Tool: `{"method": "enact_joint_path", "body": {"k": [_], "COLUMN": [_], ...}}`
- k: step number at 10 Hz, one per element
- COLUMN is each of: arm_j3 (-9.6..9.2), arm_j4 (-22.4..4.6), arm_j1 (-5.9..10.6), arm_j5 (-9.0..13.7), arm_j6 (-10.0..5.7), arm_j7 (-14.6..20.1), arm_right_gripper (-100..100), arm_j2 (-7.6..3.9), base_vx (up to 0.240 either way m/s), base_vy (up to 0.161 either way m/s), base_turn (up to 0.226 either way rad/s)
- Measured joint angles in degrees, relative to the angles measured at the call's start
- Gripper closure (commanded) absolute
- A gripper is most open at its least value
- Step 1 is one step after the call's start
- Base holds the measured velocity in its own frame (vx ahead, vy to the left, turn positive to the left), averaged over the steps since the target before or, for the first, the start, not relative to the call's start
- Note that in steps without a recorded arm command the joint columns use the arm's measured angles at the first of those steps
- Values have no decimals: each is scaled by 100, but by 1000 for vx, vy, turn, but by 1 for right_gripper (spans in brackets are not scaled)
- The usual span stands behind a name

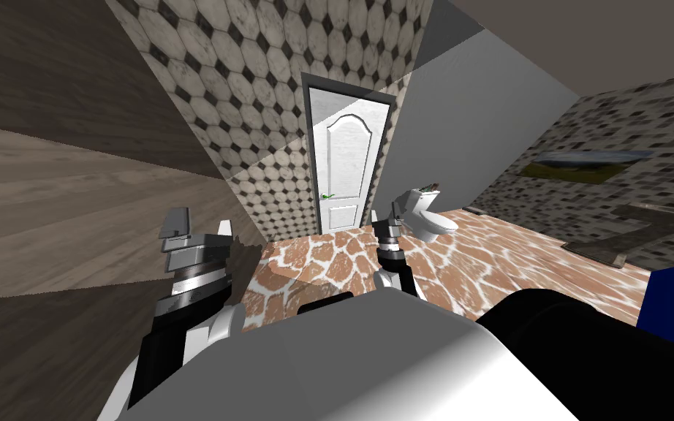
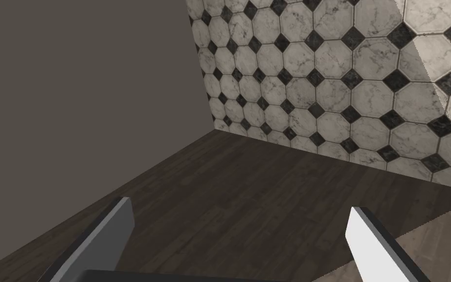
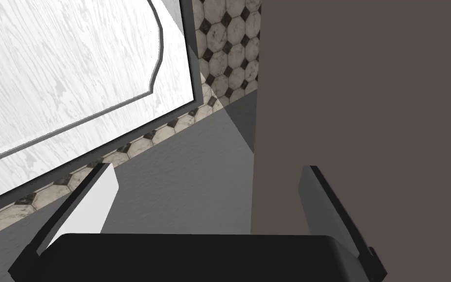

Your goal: Pull the door open

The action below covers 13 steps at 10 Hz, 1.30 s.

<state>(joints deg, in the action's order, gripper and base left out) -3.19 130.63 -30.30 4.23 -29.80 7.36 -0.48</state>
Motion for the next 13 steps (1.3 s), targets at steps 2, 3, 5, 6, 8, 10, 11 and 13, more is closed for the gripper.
{"method": "enact_joint_path", "body": {"k": [2,3,5,6,8,10,11,13], "arm_j3": [48,62,100,97,102,167,195,210], "arm_j4": [-221,-360,-614,-723,-995,-1279,-1451,-1715], "arm_j1": [117,168,331,361,458,608,679,803], "arm_j5": [6,4,-3,-13,-30,-19,-16,-34], "arm_j6": [-19,-44,-20,-32,-104,-128,-165,-183], "arm_j7": [-4,-10,-40,-54,-82,-86,-86,-120], "arm_right_gripper": [-100,-100,-100,-100,-100,-100,-100,-100], "arm_j2": [-55,-84,-133,-147,-172,-236,-268,-290], "base_vx": [106,149,110,88,79,96,82,108], "base_vy": [10,11,14,0,7,21,10,13], "base_turn": [22,37,24,19,29,28,32,30]}}
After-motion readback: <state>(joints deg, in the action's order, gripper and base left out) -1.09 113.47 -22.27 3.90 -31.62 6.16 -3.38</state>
